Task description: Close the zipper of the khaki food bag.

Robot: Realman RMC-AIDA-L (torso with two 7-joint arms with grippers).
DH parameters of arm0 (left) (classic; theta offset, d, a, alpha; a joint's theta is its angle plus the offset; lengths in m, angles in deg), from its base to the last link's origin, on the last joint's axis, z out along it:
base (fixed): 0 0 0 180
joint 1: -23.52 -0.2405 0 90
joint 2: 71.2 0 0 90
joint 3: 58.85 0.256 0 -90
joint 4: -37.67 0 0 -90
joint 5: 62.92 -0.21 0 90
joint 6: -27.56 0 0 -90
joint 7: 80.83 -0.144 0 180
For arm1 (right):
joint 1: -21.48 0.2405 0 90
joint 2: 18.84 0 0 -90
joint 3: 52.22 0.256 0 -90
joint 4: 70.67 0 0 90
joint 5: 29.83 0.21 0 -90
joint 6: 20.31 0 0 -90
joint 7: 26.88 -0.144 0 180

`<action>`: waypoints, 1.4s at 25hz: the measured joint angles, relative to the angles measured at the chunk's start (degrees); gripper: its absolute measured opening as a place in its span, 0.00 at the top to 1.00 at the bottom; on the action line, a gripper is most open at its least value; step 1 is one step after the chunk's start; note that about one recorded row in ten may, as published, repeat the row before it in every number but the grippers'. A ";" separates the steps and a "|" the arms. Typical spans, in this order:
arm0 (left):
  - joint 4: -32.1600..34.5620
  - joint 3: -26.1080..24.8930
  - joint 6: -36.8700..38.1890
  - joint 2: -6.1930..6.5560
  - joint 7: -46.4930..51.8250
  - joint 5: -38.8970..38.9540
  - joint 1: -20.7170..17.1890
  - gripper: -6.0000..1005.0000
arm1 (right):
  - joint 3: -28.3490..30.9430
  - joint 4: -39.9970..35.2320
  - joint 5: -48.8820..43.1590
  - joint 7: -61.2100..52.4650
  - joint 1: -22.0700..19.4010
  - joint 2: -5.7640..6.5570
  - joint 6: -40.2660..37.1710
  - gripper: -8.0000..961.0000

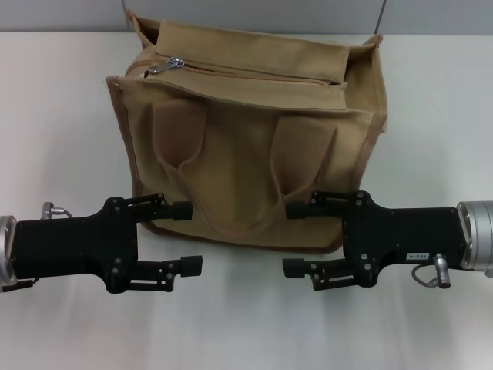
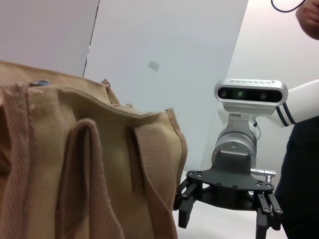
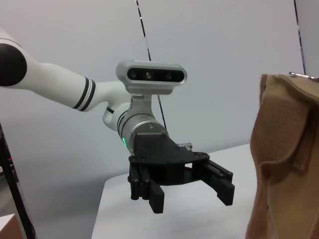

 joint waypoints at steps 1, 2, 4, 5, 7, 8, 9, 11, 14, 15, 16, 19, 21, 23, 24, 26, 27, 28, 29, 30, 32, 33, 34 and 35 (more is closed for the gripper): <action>-0.01 0.00 -0.01 0.00 0.00 0.00 -0.02 0.16 | -0.04 0.00 0.00 0.00 0.03 -0.02 0.00 0.14; -0.01 0.00 -0.01 0.00 0.00 0.00 -0.02 0.16 | -0.08 0.00 0.00 0.00 0.05 -0.04 0.01 0.14; -0.03 0.01 0.01 0.00 0.00 0.00 -0.08 0.16 | -0.14 0.00 0.00 0.01 0.08 -0.07 0.03 0.14; -0.04 0.01 0.02 0.00 0.00 0.00 -0.09 0.16 | -0.14 0.00 0.00 0.01 0.08 -0.07 0.03 0.14; -0.05 -0.04 0.03 0.00 0.02 0.00 -0.10 0.16 | -0.12 0.00 0.00 0.01 0.08 -0.08 0.04 0.14; -0.06 -0.05 0.04 0.00 0.03 0.00 -0.10 0.16 | -0.11 0.00 0.00 0.01 0.08 -0.09 0.04 0.14; -0.06 -0.06 0.04 0.00 0.03 0.00 -0.10 0.16 | -0.12 0.00 0.00 0.01 0.07 -0.09 0.04 0.14; -0.07 -0.08 0.04 0.00 0.03 0.00 -0.10 0.16 | -0.12 0.00 0.00 0.01 0.07 -0.08 0.04 0.14; -0.08 -0.16 0.04 0.00 0.05 0.00 -0.10 0.17 | -0.05 0.00 0.00 0.10 0.07 -0.09 0.04 0.14; -0.08 -0.17 0.07 0.00 0.05 0.00 -0.10 0.17 | -0.05 0.00 0.00 0.10 0.07 -0.09 0.04 0.14; -0.08 -0.17 0.10 0.00 0.06 0.00 -0.10 0.17 | -0.02 0.00 0.00 0.21 0.07 -0.09 0.04 0.14; 0.04 -0.34 0.64 -0.01 0.08 0.05 -0.10 0.17 | 0.08 0.00 0.00 0.32 0.07 -0.09 0.04 0.14; 0.09 -0.49 1.19 -0.11 0.04 0.19 -0.04 0.17 | 0.11 0.00 0.00 0.33 0.06 -0.09 0.04 0.14; 0.15 -1.31 2.65 -0.65 -0.40 0.57 0.33 0.17 | 0.12 0.00 0.00 0.35 0.06 -0.09 0.04 0.14; 0.26 -2.01 3.41 -1.05 -0.59 0.63 0.51 0.17 | 0.12 0.00 0.00 0.35 0.06 -0.09 0.04 0.14; 0.54 -3.91 4.62 -1.98 -0.79 0.65 0.87 0.17 | 0.12 0.00 0.00 0.36 0.06 -0.09 0.04 0.14; 0.54 -3.91 4.62 -1.98 -0.79 0.65 0.87 0.17 | 0.12 0.00 0.00 0.36 0.06 -0.09 0.04 0.14; 0.62 -4.83 5.19 -2.31 -0.85 0.66 1.03 0.17 | 0.12 0.00 0.00 0.36 0.06 -0.08 0.04 0.14; 0.68 -6.21 5.96 -2.62 -0.91 0.67 1.27 0.17 | 0.12 0.00 -0.01 0.37 0.06 -0.09 0.04 0.14; 0.75 -8.12 6.81 -2.97 -0.94 0.72 1.49 0.17 | 0.12 0.00 -0.01 0.37 0.06 -0.09 0.04 0.14; 0.78 -10.75 7.74 -3.33 -1.06 0.91 1.63 0.17 | 0.12 0.00 -0.01 0.41 0.06 -0.09 0.04 0.14; 0.77 -12.93 8.52 -3.66 -1.25 1.20 1.67 0.17 | 0.12 0.00 -0.01 0.44 0.06 -0.09 0.04 0.14; 0.53 -17.32 9.72 -4.23 -1.85 2.41 1.51 0.17 | 0.12 0.00 -0.01 0.51 0.06 -0.09 0.03 0.14; 0.53 -17.32 9.72 -4.23 -1.85 2.41 1.51 0.17 | 0.12 0.00 -0.01 0.51 0.06 -0.09 0.03 0.14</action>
